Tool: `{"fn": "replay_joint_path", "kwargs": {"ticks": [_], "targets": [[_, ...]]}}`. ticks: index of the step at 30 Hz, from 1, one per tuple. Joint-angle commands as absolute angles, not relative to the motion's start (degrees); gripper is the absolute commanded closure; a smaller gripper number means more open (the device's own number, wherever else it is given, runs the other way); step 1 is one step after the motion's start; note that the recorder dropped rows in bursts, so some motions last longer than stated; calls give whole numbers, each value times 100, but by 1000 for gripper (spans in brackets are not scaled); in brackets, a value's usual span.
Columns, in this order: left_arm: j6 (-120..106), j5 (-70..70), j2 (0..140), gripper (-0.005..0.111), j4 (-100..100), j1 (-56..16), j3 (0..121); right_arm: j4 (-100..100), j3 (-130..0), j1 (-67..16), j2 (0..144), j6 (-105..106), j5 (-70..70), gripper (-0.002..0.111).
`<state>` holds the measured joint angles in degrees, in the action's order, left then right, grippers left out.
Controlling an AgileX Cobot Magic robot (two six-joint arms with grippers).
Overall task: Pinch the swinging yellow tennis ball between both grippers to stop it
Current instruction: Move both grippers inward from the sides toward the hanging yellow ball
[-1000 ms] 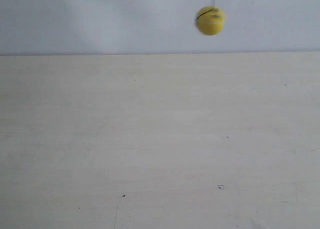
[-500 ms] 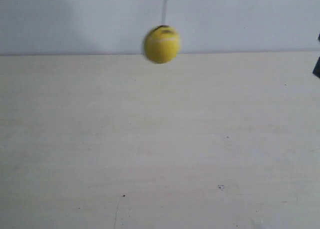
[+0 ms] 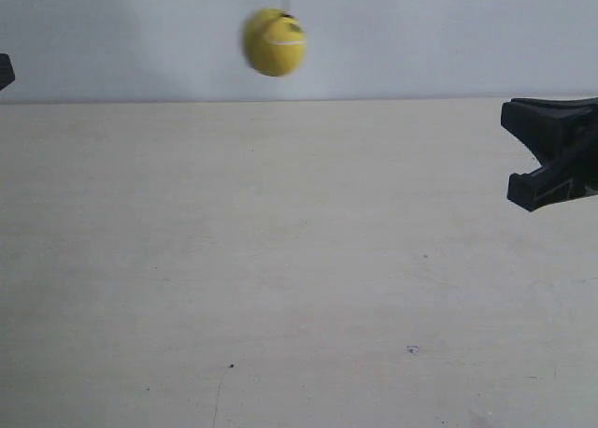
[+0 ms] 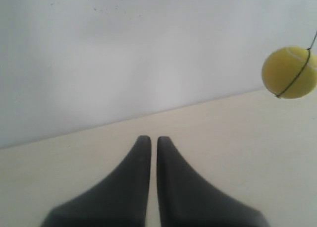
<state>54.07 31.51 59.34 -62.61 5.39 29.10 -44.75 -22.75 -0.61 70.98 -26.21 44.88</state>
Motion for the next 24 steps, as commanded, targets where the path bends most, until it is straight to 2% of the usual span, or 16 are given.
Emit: {"fn": "replay_joint_path", "kwargs": {"ticks": [1,14,24], "targets": [[5283,3806,6177,102,-6305,542,2942,-4496,-2417,-56,7321,-2503,4561,108],[4686,4705,7158,102,-6337,542,2942,-4452,-2417,-56,7672,-2187,4994,108],[4644,4936,7798,102,-6473,542,3540,-4452,-2417,-56,7672,-2188,5271,108]]}}
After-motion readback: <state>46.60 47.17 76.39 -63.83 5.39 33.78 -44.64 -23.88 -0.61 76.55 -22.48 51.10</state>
